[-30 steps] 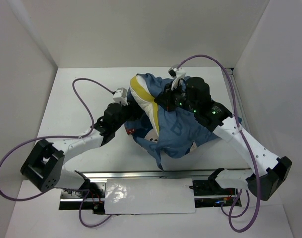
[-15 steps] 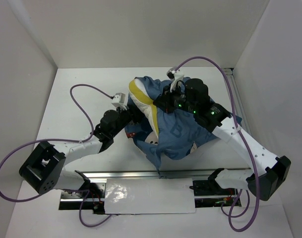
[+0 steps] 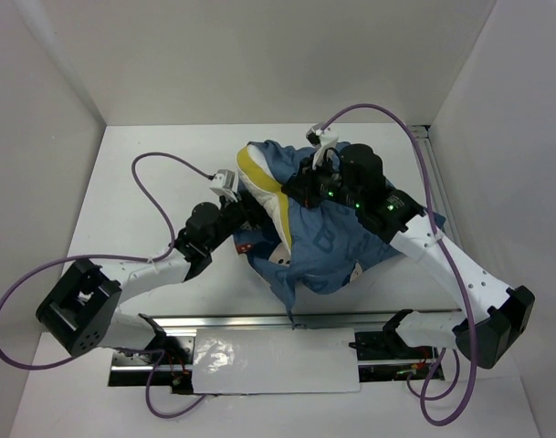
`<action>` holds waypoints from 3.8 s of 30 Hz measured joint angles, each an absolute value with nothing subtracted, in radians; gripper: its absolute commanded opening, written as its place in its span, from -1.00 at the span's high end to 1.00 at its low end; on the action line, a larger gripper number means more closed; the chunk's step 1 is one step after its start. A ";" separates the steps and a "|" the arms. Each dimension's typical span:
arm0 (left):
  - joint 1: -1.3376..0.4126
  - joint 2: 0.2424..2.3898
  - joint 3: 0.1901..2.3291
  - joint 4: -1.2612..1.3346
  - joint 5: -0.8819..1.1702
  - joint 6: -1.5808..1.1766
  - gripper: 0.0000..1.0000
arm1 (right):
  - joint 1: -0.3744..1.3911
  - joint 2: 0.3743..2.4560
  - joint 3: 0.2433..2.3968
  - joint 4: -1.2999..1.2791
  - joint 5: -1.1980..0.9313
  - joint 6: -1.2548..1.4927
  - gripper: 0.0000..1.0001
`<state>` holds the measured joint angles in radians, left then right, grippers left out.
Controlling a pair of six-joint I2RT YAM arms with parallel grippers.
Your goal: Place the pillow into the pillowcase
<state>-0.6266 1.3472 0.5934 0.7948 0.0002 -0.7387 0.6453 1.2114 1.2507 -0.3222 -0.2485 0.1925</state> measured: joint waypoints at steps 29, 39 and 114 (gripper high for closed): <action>-0.359 1.166 0.724 0.086 -0.110 -0.706 1.00 | 0.693 1.533 1.251 -0.410 0.270 0.224 1.00; -0.221 1.177 0.847 -0.015 0.216 -0.587 1.00 | 0.709 1.738 1.280 -0.314 0.102 0.131 1.00; -0.340 2.239 1.917 -0.541 0.251 -0.550 -0.09 | 0.201 1.919 1.394 -0.220 0.086 0.274 -0.64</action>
<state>-0.3401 2.2395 1.9175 -0.5407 0.2508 -0.5499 0.2008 1.9190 1.3937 -0.2199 0.0856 0.2745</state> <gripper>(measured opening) 0.547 0.823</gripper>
